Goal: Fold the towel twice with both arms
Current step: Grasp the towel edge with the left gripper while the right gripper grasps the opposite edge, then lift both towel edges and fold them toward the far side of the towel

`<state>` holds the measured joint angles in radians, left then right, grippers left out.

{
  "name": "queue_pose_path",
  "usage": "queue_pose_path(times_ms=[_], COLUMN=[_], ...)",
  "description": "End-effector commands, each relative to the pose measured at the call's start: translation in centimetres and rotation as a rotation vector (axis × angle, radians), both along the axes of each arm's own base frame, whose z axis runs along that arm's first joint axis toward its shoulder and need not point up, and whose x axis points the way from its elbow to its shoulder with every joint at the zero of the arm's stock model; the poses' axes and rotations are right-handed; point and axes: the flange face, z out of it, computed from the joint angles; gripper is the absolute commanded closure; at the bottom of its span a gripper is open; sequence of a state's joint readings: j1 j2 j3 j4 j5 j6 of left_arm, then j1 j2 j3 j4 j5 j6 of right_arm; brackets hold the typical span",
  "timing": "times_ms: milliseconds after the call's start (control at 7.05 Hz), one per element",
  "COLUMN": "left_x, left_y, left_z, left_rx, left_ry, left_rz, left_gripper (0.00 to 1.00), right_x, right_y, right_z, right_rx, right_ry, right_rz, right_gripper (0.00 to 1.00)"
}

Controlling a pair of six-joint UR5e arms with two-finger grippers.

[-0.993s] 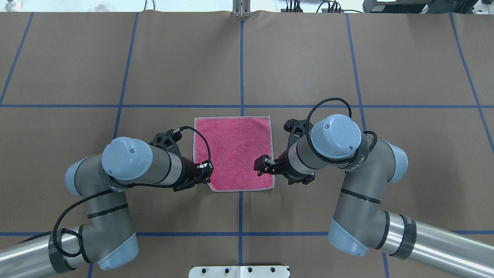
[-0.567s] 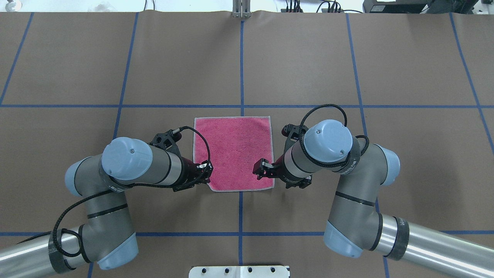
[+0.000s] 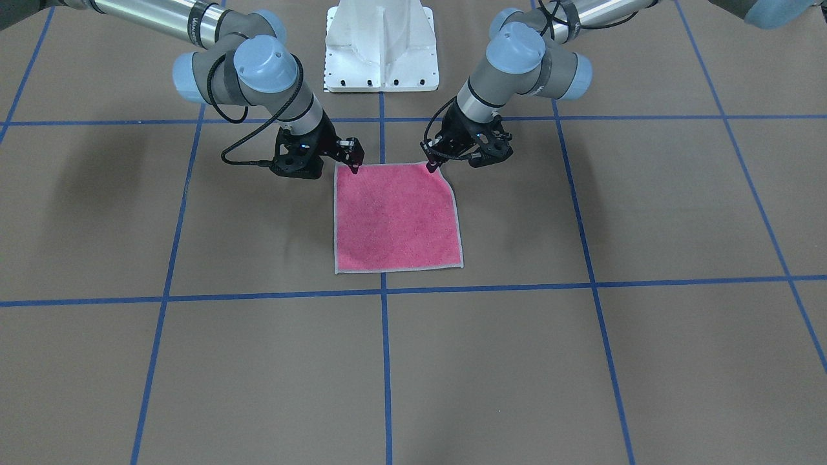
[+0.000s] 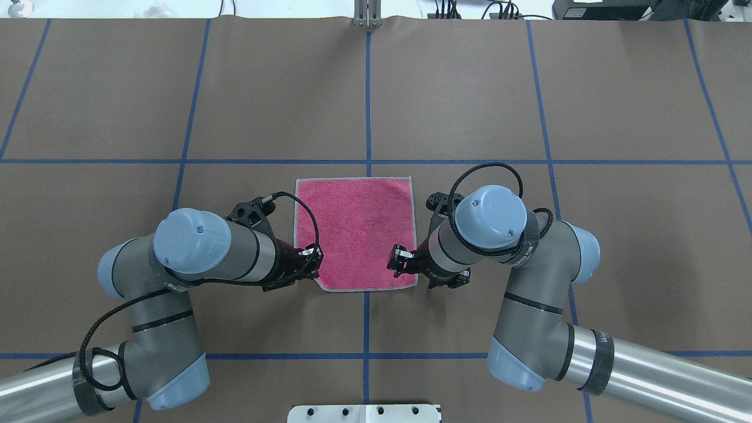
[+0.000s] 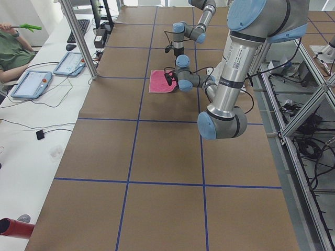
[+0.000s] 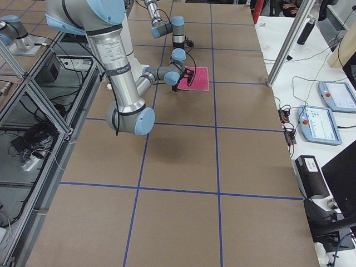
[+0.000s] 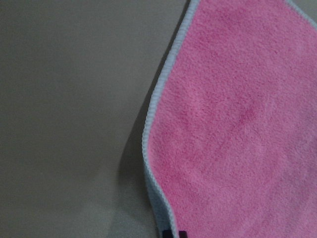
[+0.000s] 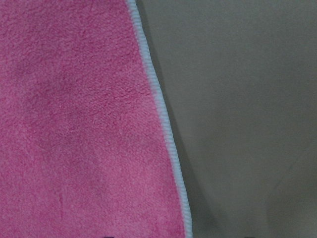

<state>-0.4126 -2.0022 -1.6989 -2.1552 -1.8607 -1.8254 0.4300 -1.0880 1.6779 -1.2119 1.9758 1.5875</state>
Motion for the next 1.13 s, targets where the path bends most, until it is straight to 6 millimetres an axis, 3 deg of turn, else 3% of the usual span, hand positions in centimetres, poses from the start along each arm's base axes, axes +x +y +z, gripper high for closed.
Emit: queue_pose_path(times_ms=[0, 142, 709, 993], left_x=[0.0, 0.0, -0.2, -1.7], left_y=[0.0, 0.0, 0.0, -2.0], left_z=[0.1, 0.1, -0.5, -0.8], left_rx=[0.0, 0.0, 0.003, 0.007], left_ry=[-0.001, -0.001, 0.009, 0.014], left_rz=[0.0, 0.0, 0.0, -0.032], left_gripper=[1.0, 1.0, 1.0, 1.0], right_x=[-0.2, -0.2, 0.1, 1.3], right_y=[0.1, 0.1, 0.2, -1.8], right_z=[0.2, 0.2, -0.3, -0.7], right_rx=[-0.003, -0.003, -0.001, 0.002], right_ry=[0.004, 0.004, -0.008, -0.012], right_rz=[-0.003, -0.003, -0.001, 0.034], right_gripper=[0.7, 0.97, 1.0, 1.0])
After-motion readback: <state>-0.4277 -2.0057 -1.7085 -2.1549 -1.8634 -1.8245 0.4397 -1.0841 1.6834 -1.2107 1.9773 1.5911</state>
